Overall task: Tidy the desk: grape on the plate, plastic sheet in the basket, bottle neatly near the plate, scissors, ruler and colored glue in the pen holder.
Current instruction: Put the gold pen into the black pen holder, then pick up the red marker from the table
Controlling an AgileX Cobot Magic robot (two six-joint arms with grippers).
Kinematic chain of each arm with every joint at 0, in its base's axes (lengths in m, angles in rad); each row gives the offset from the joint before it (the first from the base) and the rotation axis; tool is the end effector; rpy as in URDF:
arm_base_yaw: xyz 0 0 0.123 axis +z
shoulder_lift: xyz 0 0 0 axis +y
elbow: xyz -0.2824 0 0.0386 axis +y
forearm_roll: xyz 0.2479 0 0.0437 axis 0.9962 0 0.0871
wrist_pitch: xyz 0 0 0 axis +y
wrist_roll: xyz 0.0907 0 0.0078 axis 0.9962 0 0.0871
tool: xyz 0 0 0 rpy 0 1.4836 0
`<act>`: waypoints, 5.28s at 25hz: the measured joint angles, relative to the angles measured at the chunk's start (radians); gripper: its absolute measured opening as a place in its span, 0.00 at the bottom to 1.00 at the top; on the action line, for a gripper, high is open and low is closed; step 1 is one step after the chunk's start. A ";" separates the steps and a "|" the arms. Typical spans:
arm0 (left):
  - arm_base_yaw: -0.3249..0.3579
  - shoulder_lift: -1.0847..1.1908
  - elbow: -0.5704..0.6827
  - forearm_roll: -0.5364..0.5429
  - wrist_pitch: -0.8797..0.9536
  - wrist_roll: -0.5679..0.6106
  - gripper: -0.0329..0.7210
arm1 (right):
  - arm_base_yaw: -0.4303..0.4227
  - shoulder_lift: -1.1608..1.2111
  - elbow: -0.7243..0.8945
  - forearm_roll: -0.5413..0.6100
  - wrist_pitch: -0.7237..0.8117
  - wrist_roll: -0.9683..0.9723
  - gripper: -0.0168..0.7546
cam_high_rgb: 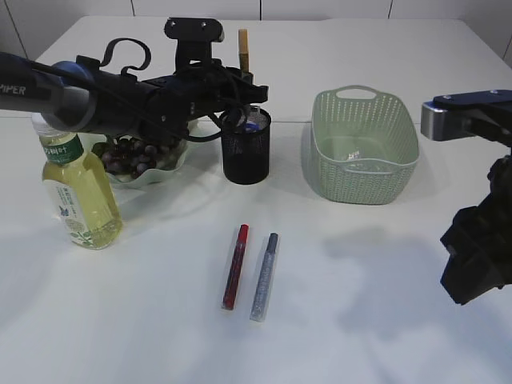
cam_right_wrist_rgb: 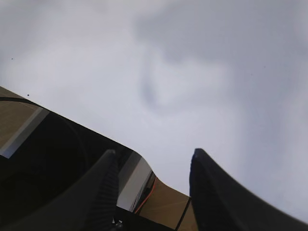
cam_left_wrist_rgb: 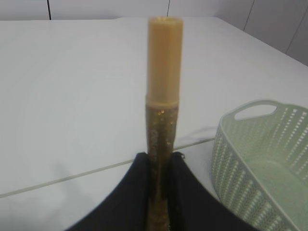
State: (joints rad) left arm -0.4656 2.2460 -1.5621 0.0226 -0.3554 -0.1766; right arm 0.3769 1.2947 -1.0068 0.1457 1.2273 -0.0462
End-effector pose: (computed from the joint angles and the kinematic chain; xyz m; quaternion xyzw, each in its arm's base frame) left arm 0.4597 -0.2317 0.1747 0.1240 0.7773 -0.1914 0.5864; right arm 0.2030 0.0937 0.2875 -0.1898 0.9767 0.0809 0.0586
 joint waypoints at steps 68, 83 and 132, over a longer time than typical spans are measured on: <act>0.002 -0.349 0.000 -0.030 0.692 0.000 0.30 | 0.000 0.000 -0.015 -0.011 0.000 -0.003 0.52; -0.178 -0.455 0.000 -0.065 1.232 0.000 0.37 | 0.000 0.000 -0.015 -0.009 0.000 0.070 0.52; -0.213 -0.279 -0.002 -0.121 1.423 -0.079 0.37 | -0.689 0.422 -0.420 -0.049 -0.002 -0.006 0.52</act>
State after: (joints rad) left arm -0.6783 1.9668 -1.5643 -0.0986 1.0680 -0.2554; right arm -0.3124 1.7167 -1.4272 0.0969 1.2249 -0.0523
